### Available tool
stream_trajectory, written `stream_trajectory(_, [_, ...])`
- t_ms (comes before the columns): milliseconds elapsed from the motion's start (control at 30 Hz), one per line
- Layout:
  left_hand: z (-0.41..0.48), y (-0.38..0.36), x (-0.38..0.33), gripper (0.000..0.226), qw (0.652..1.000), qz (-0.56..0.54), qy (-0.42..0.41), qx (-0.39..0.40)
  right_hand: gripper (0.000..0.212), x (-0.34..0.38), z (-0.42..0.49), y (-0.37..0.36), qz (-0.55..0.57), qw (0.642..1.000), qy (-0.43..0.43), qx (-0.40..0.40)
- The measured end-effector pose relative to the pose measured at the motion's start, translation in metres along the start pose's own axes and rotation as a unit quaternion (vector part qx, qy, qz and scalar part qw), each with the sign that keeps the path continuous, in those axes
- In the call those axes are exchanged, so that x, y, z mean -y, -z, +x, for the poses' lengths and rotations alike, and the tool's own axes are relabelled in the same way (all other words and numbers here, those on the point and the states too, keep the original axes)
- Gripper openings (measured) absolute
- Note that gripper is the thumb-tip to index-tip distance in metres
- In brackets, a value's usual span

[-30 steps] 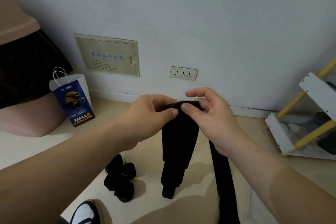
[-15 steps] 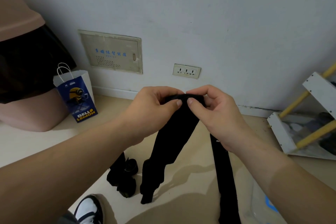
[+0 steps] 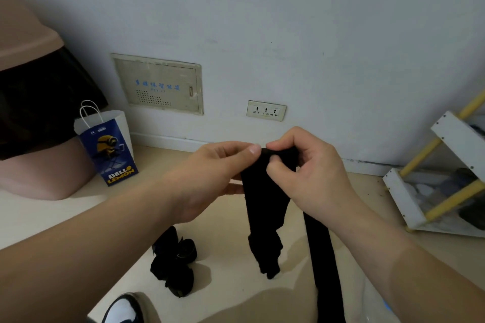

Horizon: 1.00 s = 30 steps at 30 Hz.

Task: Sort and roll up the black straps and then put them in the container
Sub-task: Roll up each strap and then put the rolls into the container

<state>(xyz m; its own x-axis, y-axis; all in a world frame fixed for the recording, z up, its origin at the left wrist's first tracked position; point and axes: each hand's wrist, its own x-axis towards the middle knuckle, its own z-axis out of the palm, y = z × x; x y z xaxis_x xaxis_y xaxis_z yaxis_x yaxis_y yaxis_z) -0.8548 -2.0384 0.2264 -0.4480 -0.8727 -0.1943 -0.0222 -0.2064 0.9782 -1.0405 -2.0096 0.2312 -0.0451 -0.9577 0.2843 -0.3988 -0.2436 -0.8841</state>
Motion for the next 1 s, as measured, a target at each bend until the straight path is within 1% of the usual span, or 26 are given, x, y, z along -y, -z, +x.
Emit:
stream_trajectory(167, [0.001, -0.002, 0.006, 0.026, 1.0, 0.004, -0.001, 0.021, 0.029, -0.002, -0.001, 0.002, -0.018, 0.999, 0.019, 0.022])
stream_trajectory(267, [0.002, -0.004, 0.007, 0.024, 1.0, 0.011, -0.019, 0.015, 0.027, -0.002, -0.001, 0.001, -0.034, 0.998, 0.033, 0.035])
stream_trajectory(333, [0.003, -0.006, 0.009, 0.021, 0.999, 0.002, -0.032, 0.0, 0.028, -0.004, 0.0, -0.001, -0.02, 0.999, 0.027, 0.029])
stream_trajectory(467, [0.006, -0.009, 0.01, 0.018, 0.997, 0.009, -0.064, -0.047, 0.042, -0.007, 0.002, -0.005, 0.09, 0.995, -0.048, 0.012])
stream_trajectory(533, [0.007, -0.009, 0.008, 0.02, 0.994, 0.014, -0.077, -0.072, 0.039, -0.006, 0.004, -0.001, 0.164, 0.982, -0.083, 0.048])
stream_trajectory(600, [0.007, -0.007, 0.008, 0.022, 0.992, 0.024, -0.084, -0.086, 0.051, -0.007, 0.004, 0.005, 0.216, 0.965, -0.125, 0.082])
stream_trajectory(633, [0.007, -0.007, 0.008, 0.023, 0.992, 0.033, -0.086, -0.086, 0.053, -0.009, 0.005, 0.007, 0.217, 0.962, -0.142, 0.081])
stream_trajectory(733, [0.005, -0.009, 0.008, 0.028, 0.99, 0.045, -0.099, -0.086, 0.035, -0.01, 0.006, 0.007, 0.168, 0.972, -0.147, 0.075])
stream_trajectory(900, [0.003, -0.014, 0.006, 0.022, 0.988, 0.029, -0.113, -0.101, 0.034, -0.012, 0.004, 0.005, 0.113, 0.986, -0.109, 0.06])
stream_trajectory(1000, [0.004, -0.012, 0.008, 0.024, 0.979, 0.085, -0.145, -0.114, 0.031, -0.014, 0.001, 0.001, 0.088, 0.99, -0.1, 0.054])
